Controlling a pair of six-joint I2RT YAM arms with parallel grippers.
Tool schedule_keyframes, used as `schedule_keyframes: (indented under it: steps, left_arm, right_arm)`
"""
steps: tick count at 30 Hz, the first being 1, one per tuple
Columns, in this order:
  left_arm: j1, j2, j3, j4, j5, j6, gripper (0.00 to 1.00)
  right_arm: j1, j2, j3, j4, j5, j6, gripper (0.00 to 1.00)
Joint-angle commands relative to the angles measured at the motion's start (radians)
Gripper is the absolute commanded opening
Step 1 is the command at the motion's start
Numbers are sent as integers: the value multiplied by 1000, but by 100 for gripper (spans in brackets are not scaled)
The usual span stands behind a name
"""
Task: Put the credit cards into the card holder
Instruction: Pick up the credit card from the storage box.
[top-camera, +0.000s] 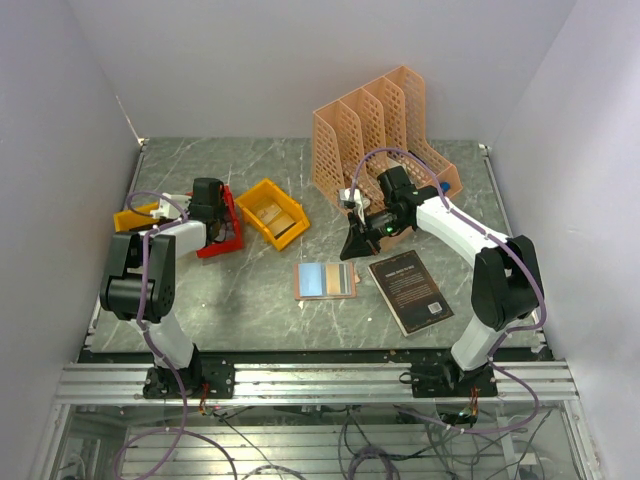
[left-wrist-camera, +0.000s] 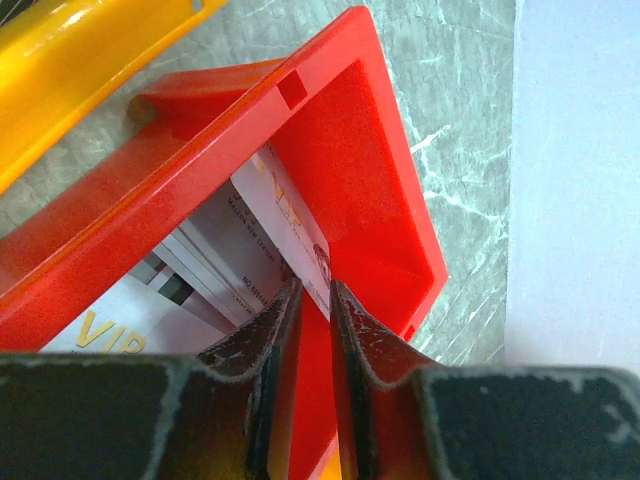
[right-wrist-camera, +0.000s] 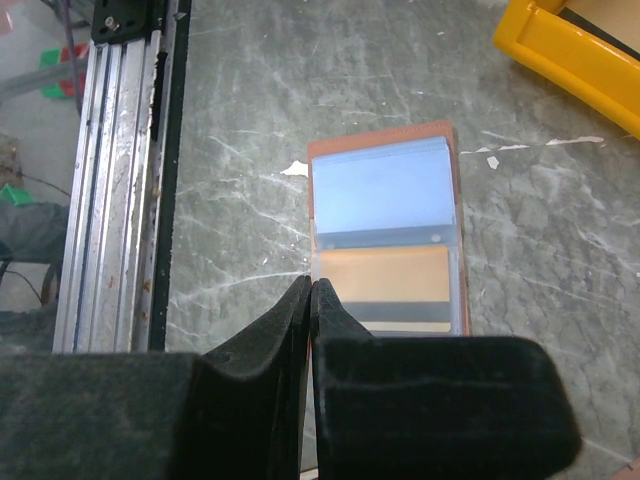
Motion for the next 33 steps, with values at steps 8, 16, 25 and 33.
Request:
schedule_keyframes:
  steps: [8, 16, 25, 33]
  left_arm:
    - [31, 12, 14, 53, -38, 26, 28]
    - [41, 40, 33, 55, -23, 23, 30]
    - [51, 66, 43, 67, -23, 10, 29]
    - [56, 39, 80, 47, -50, 55, 29]
  right_arm:
    - [-4, 4, 28, -18, -9, -22, 3]
    - [-4, 3, 29, -21, -9, -25, 3]
    - [-4, 3, 31, -24, -8, -29, 3]
    - [-5, 6, 33, -34, -11, -36, 3]
